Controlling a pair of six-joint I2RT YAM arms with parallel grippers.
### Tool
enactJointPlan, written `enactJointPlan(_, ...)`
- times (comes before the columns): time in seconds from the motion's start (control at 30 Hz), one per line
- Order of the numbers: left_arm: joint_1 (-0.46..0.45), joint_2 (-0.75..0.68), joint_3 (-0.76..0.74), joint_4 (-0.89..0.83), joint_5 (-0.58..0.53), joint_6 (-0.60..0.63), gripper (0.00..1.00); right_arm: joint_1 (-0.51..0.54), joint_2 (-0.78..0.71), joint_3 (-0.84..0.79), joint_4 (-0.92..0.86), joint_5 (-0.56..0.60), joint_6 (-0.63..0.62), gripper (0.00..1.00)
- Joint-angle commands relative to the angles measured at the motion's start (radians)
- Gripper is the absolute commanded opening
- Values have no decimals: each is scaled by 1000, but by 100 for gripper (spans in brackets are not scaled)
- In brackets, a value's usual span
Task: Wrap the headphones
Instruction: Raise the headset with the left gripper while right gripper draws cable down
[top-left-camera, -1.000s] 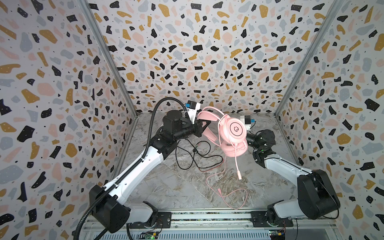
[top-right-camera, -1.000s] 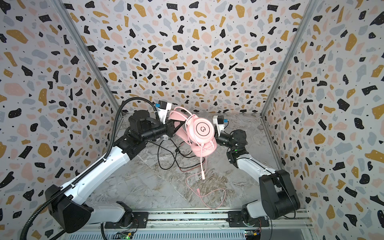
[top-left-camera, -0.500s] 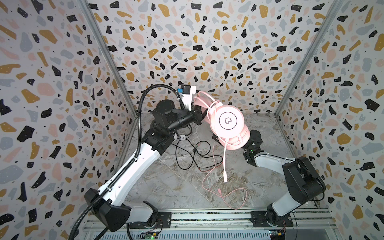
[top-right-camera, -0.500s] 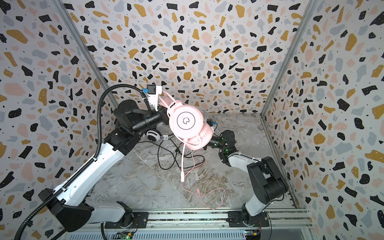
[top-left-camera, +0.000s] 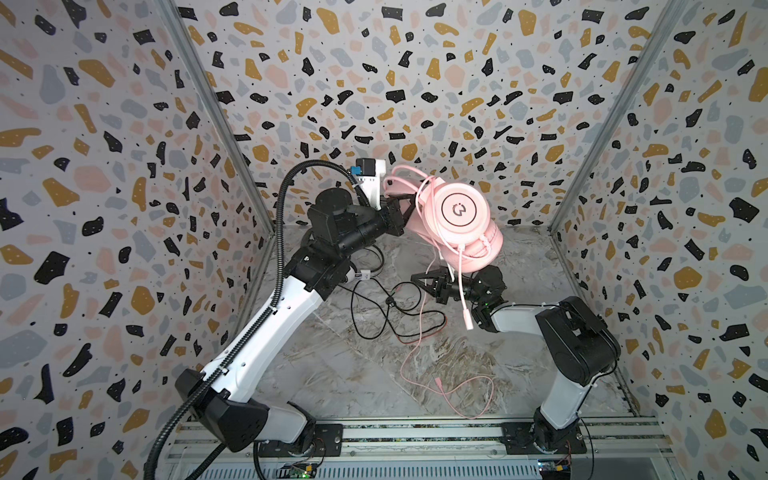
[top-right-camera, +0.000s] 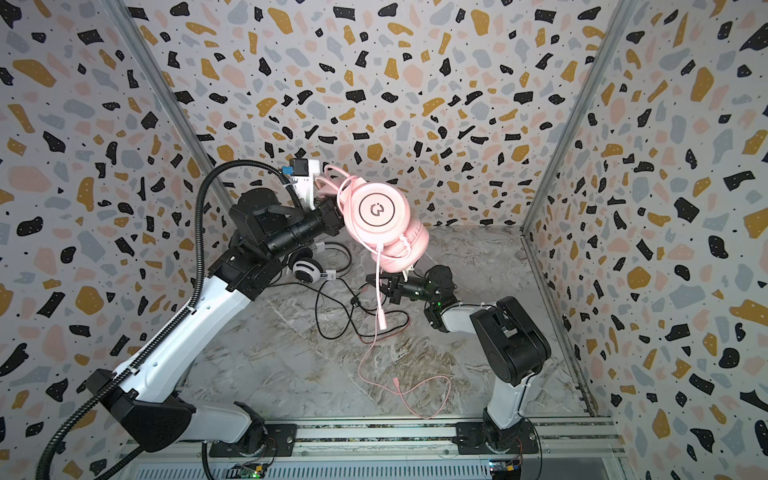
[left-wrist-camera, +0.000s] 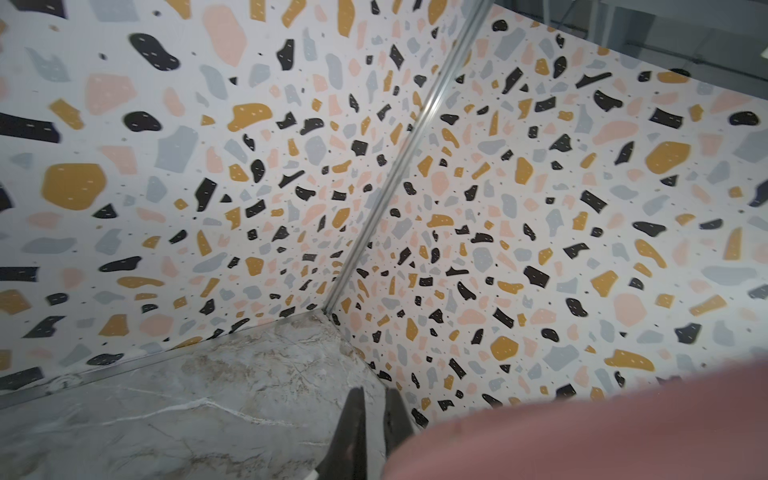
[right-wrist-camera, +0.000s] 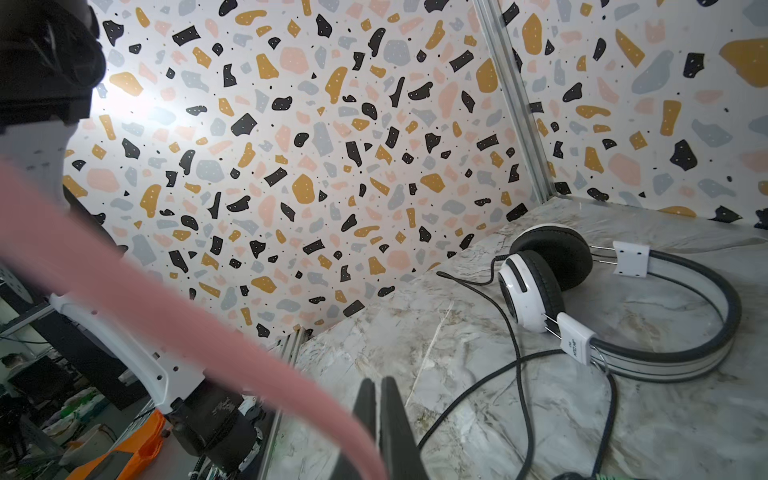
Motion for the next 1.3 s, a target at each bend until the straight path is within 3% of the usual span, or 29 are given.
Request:
enactJointPlan(0.0, 36, -25, 53, -4, -215, -76, 0, -1, -79, -63, 44, 14, -16, 0)
enactJointPlan(0.1, 76, -33, 16, -8, -350, -141, 0, 5, -141, -139, 0, 34, -29, 0)
enactJointPlan(0.2, 137, -29, -6, -15, -404, -212, 0, 12, -218, -213, -46, 45, -59, 0)
enactJointPlan(0.6, 180, -27, -95, -33, -833, -270, 0, 203, -563, -226, -685, 212, -369, 0)
enactJointPlan(0.77, 167, 13, -106, -92, -985, -172, 0, 250, -673, -149, -936, 323, -463, 0)
enactJointPlan(0.9, 85, 39, -172, -83, -1172, -27, 0, 250, -733, -71, -1071, 410, -504, 0)
enactJointPlan(1.07, -52, 56, -252, -27, -1388, 93, 0, 248, -717, -1, -1108, 389, -495, 0)
enactJointPlan(1.27, -79, 44, -261, 37, -1401, 76, 0, 250, -637, -48, -936, 260, -373, 2)
